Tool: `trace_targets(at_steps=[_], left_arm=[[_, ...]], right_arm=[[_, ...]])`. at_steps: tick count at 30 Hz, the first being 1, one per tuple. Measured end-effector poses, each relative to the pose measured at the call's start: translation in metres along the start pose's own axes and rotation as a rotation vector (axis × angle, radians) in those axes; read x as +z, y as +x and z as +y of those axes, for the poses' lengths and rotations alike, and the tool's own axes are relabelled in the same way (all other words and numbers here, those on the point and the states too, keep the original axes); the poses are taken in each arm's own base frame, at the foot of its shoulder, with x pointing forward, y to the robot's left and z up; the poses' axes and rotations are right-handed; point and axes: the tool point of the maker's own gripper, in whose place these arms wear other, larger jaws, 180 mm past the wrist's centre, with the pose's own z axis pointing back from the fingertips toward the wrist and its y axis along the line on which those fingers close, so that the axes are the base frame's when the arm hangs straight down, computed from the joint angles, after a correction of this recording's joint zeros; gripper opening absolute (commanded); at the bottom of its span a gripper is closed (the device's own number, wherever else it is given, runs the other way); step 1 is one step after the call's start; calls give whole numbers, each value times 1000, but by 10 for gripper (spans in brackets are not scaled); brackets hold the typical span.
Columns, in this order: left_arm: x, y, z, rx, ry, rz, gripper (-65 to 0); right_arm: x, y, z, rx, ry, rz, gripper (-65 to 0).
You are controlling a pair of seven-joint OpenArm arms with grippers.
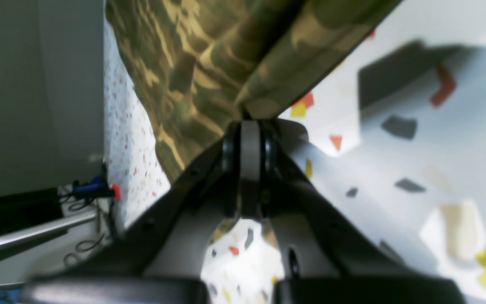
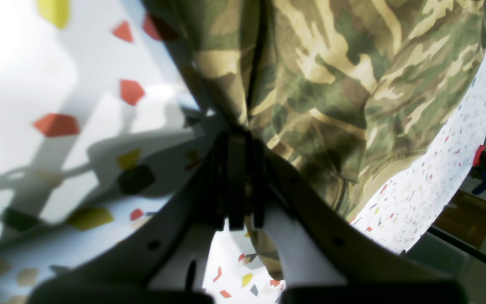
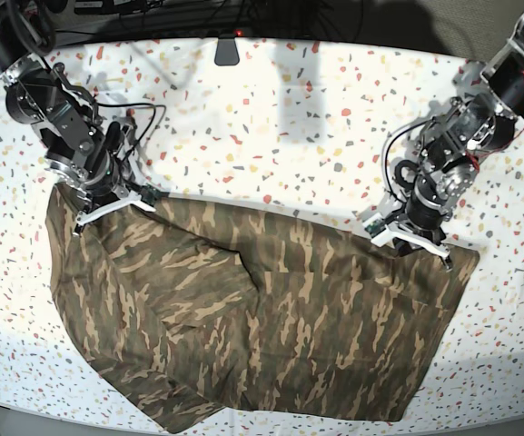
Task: Fold the T-shirt properly
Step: 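Lift the folded edge with both grippers and pull it toward the robot, then drag the shirt with both grippers toward the robot, spreading it flat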
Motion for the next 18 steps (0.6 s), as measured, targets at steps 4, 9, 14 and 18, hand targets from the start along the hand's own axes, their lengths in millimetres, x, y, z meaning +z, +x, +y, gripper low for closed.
trace_targets(at_steps=[4, 9, 14, 18], left_arm=[[19, -18, -10, -22, -21, 34, -650], [43, -46, -19, -43, -29, 66, -650], [66, -70, -30, -71, -48, 140, -650], [76, -54, -38, -67, -58, 90, -650]], right_arm=[[7, -2, -2, 21, -5, -4, -650], [24, -33, 7, 89, 9, 56, -650], [42, -57, 6, 121, -21, 105, -650], [53, -65, 7, 120, -43, 109, -650]])
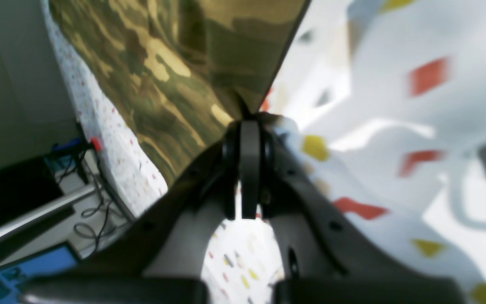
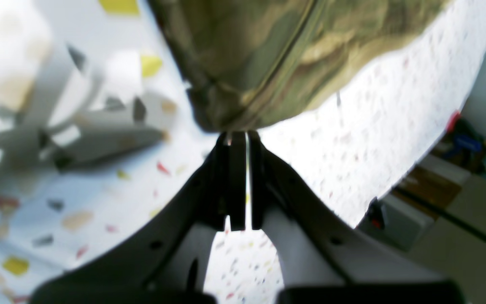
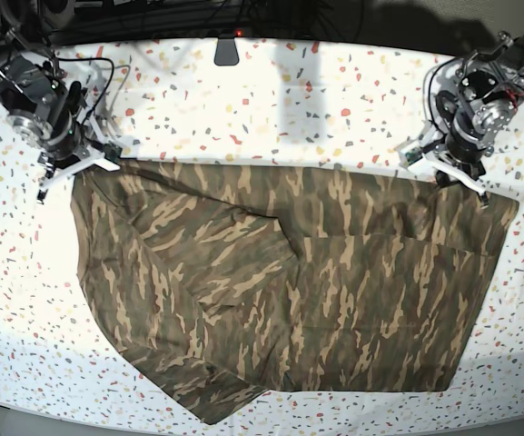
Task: Fold the T-shirt properly
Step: 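Drag the shirt with both grippers toward the robot, spreading it flat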
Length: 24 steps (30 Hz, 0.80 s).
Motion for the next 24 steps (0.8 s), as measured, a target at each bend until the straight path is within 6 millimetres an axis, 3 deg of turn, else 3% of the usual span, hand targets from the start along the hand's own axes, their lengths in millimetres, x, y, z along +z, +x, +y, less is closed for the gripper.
trace_targets(at_steps=[4, 8, 13, 18, 24], left_arm=[[1, 11, 0, 7, -2, -28, -650], [0, 14, -1, 14, 0, -34, -650], [0, 17, -1, 17, 0, -39, -650], [0, 17, -1, 17, -1, -43, -650], [0, 21, -1, 20, 0, -56, -650]], right_arm=[[7, 15, -1, -27, 14, -44, -650], [12, 48, 8, -69, 35, -133, -650], [11, 58, 14, -88, 45, -146, -370], [7, 68, 22, -47, 74, -224, -359], [-14, 70, 26, 28, -13, -169, -359]])
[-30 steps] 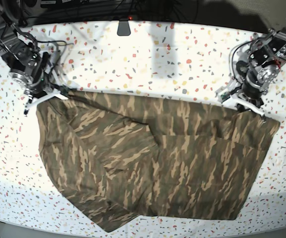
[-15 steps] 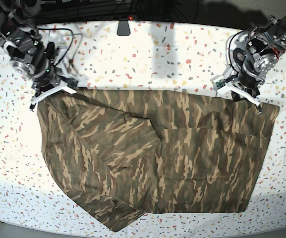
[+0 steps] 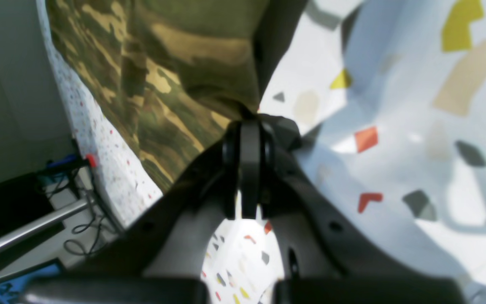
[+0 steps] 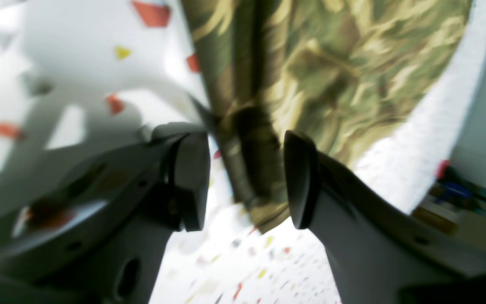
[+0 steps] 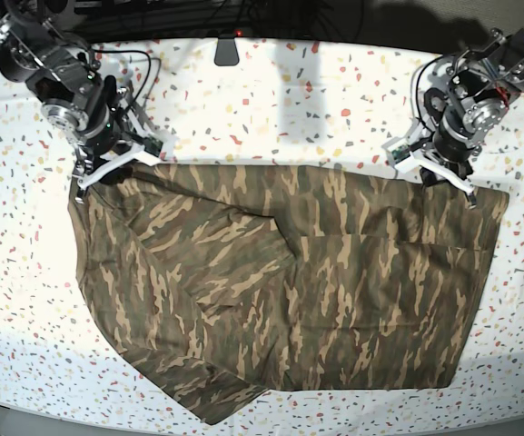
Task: Fold the T-shirt properly
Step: 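Drag the shirt with both grippers toward the robot, spreading it flat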
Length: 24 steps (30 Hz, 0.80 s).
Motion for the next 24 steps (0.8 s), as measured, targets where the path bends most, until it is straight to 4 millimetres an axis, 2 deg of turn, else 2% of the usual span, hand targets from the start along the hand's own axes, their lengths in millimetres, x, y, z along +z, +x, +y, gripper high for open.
trace_targets(at_steps=[6, 8, 11, 17, 20, 24], left_arm=[[0, 0, 0, 0, 0, 0, -650], [0, 0, 0, 0, 1, -1, -650], [0, 0, 0, 0, 0, -1, -650], [0, 0, 0, 1, 0, 0, -650], [0, -2, 0, 32, 5, 15, -650], [1, -5, -5, 40, -7, 39, -650]], right_arm=[[-12, 8, 7, 36, -21, -21, -373], [-12, 8, 7, 33, -20, -25, -458], [-12, 5, 8, 30, -18, -5, -650], [-5, -1, -1, 14, -31, 42, -650], [4, -2, 1, 16, -4, 25, -650], [12, -16, 1, 33, 14, 50, -650]])
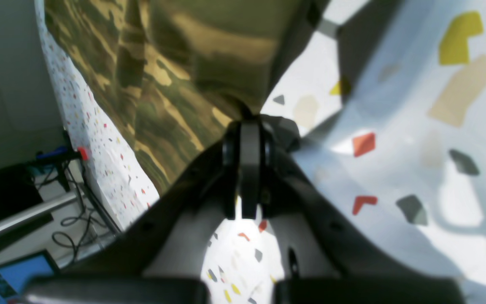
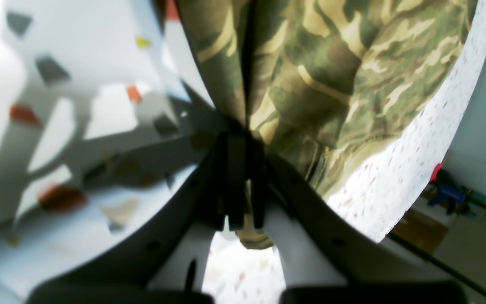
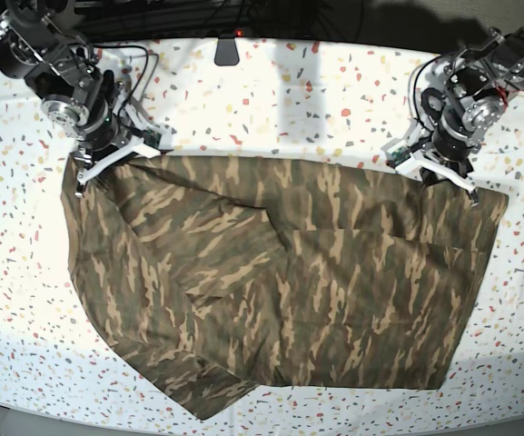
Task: Fold the T-shirt properly
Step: 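Drag the shirt with both grippers toward the robot, spreading it flat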
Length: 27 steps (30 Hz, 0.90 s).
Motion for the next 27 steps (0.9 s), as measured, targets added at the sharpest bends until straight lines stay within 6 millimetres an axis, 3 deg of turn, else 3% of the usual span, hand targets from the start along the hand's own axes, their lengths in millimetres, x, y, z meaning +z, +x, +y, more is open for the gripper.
trace_targets(at_steps=[10, 27], left_arm=[[20, -4, -36, -16, -6, 19, -650], [92, 19, -101, -29, -75, 2, -650]], right_arm=[[23, -30, 35, 66, 71, 36, -650], [74, -72, 54, 194, 131, 135, -650]])
